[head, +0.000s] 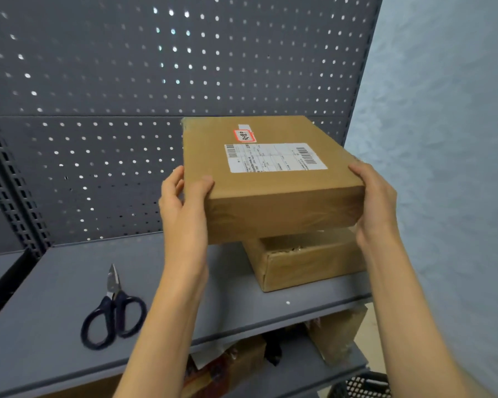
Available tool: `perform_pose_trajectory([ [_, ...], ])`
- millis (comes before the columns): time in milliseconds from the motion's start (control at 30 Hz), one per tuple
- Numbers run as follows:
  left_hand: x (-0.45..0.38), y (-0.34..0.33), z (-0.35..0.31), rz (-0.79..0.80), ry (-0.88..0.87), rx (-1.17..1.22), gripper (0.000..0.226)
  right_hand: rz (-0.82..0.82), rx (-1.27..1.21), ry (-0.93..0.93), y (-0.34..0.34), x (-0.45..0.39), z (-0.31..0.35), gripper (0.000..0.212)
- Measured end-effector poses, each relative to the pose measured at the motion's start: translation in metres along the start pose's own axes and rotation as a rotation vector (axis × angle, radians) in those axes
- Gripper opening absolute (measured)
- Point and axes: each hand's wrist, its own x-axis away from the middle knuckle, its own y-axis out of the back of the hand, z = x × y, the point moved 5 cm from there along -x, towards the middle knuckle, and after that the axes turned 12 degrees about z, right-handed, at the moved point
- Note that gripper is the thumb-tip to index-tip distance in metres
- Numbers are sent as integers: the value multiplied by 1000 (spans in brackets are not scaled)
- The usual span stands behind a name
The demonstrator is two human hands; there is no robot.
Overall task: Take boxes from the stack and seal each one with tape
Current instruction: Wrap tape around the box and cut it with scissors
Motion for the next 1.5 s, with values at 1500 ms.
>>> perform_pose_trajectory([
  [1500,12,-90,63,-83,124,-215,37,224,146,-216,101,-64,-32,34],
])
